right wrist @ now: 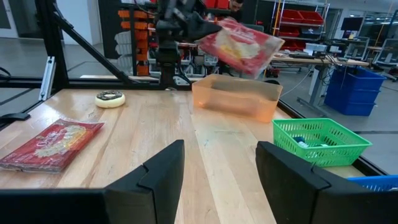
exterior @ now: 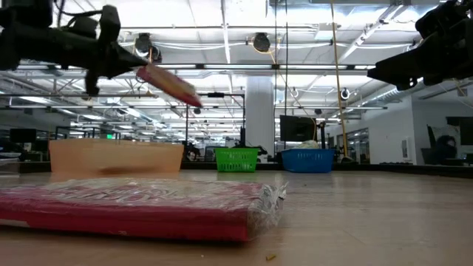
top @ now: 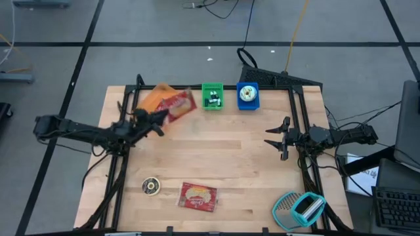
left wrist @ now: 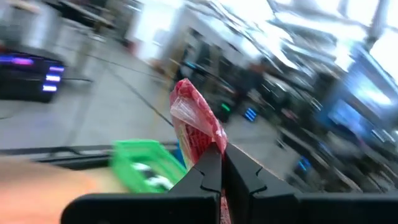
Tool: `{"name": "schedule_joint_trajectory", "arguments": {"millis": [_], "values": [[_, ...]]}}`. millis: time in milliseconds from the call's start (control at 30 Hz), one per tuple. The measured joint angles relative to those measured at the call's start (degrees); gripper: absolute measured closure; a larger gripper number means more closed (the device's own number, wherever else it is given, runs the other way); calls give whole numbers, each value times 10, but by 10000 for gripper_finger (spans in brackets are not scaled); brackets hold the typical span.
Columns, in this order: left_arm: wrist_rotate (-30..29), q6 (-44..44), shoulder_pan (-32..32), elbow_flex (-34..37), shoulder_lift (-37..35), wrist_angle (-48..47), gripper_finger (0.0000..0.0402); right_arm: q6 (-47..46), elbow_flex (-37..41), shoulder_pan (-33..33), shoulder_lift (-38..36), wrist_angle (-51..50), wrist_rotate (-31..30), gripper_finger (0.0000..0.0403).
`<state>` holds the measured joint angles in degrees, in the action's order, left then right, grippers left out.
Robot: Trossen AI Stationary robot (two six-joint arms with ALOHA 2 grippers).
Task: Pick & Place Food Item
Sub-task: Put the red popcorn bag into the orange bin
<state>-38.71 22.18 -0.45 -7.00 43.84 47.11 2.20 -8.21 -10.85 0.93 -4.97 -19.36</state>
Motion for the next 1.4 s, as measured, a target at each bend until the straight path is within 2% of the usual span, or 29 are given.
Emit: {"name": "schedule_joint_trajectory", "arguments": {"millis": [233, 400, 533, 833, 1400], "values": [[-197, 83, 5, 45, -36, 0, 400, 0, 0, 0, 0, 0, 0, 216], [-261, 151, 5, 54, -27, -22, 399, 0, 0, 0, 0, 0, 0, 216], [-274, 213, 5, 54, -26, -65, 400, 0, 0, 0, 0, 0, 0, 216], [-278, 416, 5, 54, -26, -237, 399, 0, 0, 0, 0, 0, 0, 216], [-287, 489, 4, 54, -26, -258, 399, 0, 0, 0, 0, 0, 0, 216]]}}
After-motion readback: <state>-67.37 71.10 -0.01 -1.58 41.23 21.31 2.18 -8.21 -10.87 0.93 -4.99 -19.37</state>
